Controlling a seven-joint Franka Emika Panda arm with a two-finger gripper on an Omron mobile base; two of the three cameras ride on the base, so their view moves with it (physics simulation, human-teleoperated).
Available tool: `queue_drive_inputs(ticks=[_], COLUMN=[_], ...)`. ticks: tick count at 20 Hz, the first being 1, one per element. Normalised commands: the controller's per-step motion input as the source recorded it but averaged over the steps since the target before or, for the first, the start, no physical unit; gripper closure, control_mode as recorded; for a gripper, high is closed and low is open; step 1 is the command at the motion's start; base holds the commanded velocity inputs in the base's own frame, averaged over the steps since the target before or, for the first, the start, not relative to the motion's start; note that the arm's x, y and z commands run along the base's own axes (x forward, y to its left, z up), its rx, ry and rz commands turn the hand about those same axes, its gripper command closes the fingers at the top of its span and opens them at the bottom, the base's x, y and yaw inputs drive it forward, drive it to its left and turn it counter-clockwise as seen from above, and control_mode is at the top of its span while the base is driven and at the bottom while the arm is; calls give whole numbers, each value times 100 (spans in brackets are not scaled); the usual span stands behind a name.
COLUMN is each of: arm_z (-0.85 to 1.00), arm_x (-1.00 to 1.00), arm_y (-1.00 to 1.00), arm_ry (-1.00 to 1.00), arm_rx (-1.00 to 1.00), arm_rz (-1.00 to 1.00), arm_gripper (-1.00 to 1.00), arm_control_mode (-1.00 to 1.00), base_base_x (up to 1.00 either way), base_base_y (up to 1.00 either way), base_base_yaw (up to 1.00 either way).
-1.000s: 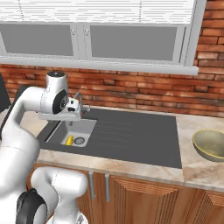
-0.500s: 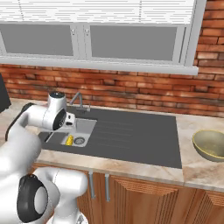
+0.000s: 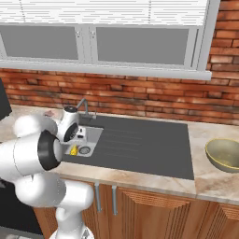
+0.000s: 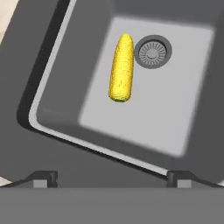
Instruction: Pick the corn from the sink and place it in the bowl. Then pick the bowl and place it in the microwave. Then close the microwave door and press the start button.
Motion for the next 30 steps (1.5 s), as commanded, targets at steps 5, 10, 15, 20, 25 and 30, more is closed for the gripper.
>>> queue_drive_inputs(ticks=[5, 10, 15, 20, 25, 30], arm_z=[-47, -36, -69, -51, -40, -49], arm_x=[62, 59, 39, 42, 44, 44], arm_y=[45, 5, 1, 11, 9, 19], arm_ry=[9, 1, 0, 0, 0, 0], arm_rx=[0, 1, 0, 0, 0, 0], arm_rz=[0, 0, 0, 0, 0, 0], arm_gripper=[-100, -100, -100, -100, -100, -100], arm_control_mode=[-100, -100, -100, -100, -100, -100], base_base_x=[0, 0, 0, 0, 0, 0], base_base_y=[0, 0, 0, 0, 0, 0], base_base_yaw=[0, 0, 0, 0, 0, 0])
